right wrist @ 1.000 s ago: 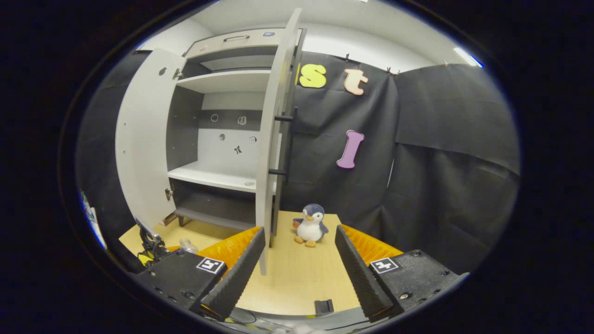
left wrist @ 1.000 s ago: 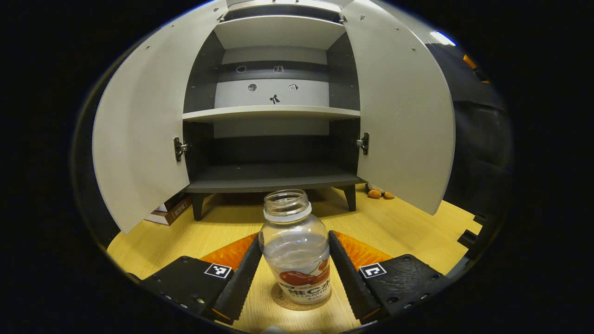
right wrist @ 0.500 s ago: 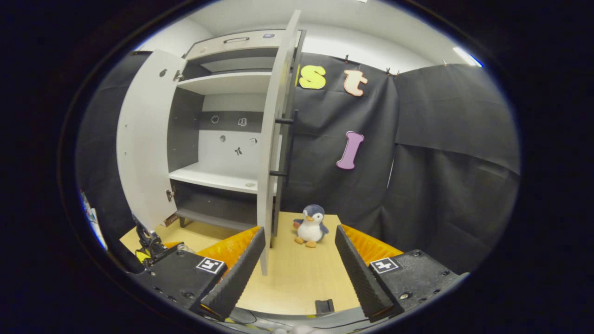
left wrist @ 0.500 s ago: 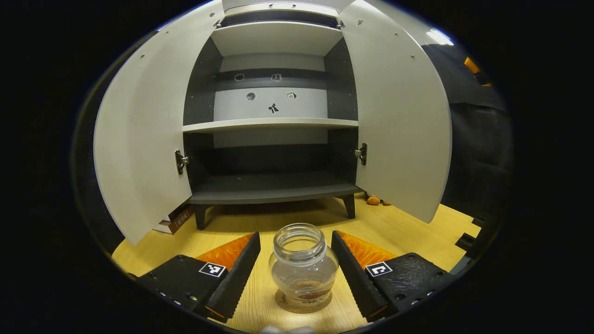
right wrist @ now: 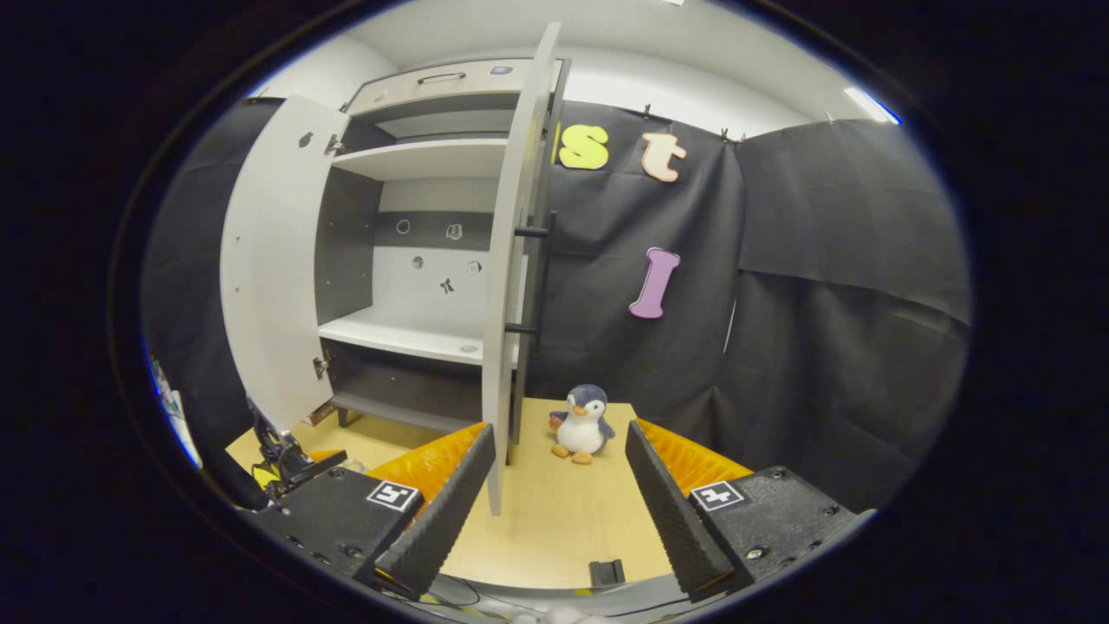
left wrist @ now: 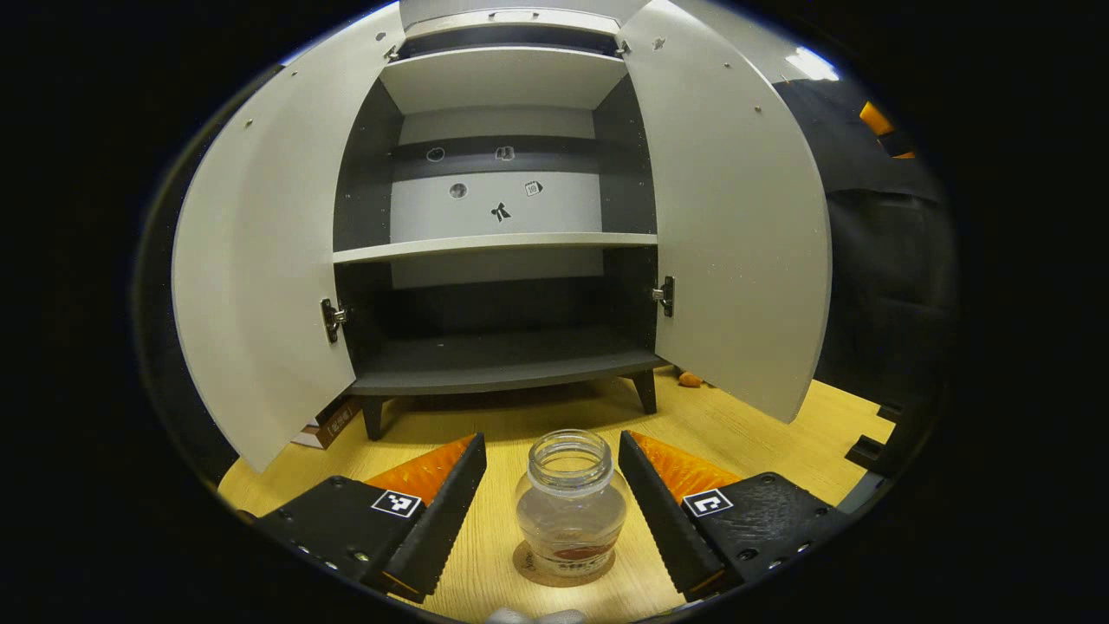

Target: Grasp the bottle in the cabinet with the left hand and place it on the coaster, then close the right door with the right hand and the left door with the left hand.

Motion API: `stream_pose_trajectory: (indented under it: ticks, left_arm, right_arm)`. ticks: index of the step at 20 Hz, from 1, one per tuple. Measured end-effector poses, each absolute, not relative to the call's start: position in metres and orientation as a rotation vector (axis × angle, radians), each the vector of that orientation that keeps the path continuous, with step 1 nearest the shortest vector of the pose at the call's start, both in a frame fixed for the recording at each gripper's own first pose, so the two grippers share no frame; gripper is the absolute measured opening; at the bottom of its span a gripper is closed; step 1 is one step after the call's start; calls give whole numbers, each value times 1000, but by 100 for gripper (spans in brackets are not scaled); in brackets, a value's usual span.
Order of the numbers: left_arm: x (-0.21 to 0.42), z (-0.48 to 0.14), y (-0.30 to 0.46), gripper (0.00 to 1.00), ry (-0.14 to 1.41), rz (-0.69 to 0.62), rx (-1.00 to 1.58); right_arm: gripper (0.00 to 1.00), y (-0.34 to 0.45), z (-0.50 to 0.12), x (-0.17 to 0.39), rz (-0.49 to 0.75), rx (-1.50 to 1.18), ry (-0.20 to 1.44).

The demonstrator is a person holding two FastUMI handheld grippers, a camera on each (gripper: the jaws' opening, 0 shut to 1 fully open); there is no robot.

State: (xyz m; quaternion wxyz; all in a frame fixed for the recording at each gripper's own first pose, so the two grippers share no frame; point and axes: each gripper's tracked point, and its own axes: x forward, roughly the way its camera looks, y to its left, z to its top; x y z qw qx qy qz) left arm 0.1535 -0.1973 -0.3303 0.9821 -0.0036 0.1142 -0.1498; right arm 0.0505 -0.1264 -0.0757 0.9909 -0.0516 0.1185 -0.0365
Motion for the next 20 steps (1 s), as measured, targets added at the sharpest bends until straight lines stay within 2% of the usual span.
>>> stream_pose_trajectory:
  ticks: [9,20]
  left_arm:
    - [151,-283,-196,94,194,-290,31]
    - [129,-125,-131,96,97,-141,46]
  right_arm:
    - [99,-133,-58,53,-77,-58,186]
    - [99,-146,-40,75,-88,33,97]
